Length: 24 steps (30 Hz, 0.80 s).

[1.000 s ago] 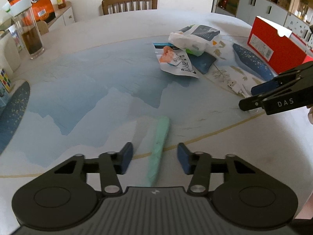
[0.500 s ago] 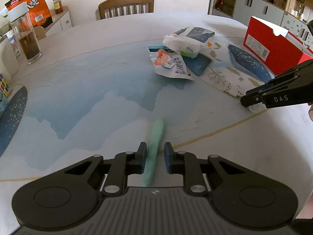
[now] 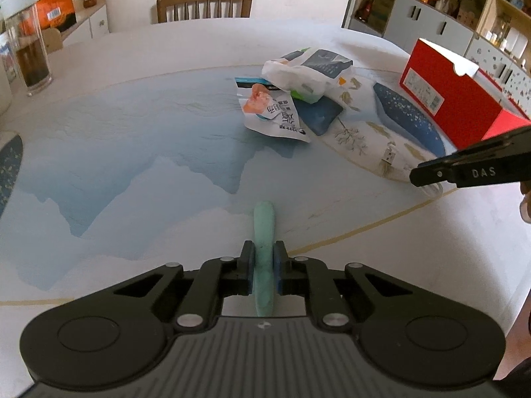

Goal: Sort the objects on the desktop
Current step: 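Lift and carry the green stick and white cable with both grippers toward the shoebox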

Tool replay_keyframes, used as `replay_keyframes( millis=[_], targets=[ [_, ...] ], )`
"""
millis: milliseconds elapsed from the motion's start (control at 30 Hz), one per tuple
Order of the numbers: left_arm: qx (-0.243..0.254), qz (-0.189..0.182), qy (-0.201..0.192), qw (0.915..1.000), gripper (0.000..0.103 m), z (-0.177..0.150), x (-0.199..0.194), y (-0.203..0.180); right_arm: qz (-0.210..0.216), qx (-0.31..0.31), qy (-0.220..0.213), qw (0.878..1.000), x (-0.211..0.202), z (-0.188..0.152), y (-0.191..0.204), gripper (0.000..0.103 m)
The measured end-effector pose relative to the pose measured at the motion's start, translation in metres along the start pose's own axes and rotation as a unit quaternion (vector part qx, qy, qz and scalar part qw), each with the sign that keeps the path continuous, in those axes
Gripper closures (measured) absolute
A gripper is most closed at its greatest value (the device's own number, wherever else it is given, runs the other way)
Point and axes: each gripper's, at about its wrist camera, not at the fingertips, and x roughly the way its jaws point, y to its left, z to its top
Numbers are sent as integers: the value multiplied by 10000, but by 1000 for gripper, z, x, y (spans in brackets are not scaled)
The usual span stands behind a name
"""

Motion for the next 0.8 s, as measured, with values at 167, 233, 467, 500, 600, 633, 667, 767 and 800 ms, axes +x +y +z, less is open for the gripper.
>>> replay_keyframes(
  millis=[167,233,467,500,600,633,667,767,800],
  targets=[
    [-152,-107,45,9998,93,3,2,0,9,175,-66,9998,-12,-2,-11,93],
    [-155,-130,38,9998,93,4,1,-2,4,226,-82,9997,-15,-3,-14,93],
    [-82,-236,-53,9997,93,11,-3,-13,-59,375,-194,9991,-30,-5,-26,93],
    [-68,-256,-75,9996,93,13,-4,-15,-58,386,-218,9990,-33,-5,-28,93],
    [-32,-327,-127,9994,93,19,-8,-20,-67,427,-299,9986,-41,-4,-32,93],
    [-11,-357,-130,9993,93,21,-9,-23,-77,447,-328,9984,-44,-4,-34,93],
    [13,-387,-129,9992,93,23,-10,-25,-96,473,-360,9982,-46,-4,-36,93],
    [84,-451,-162,9988,93,29,-13,-32,-134,562,-443,9973,-54,-3,-42,93],
    [106,-476,-171,9987,93,31,-14,-35,-135,591,-467,9971,-56,-4,-45,93]
  ],
)
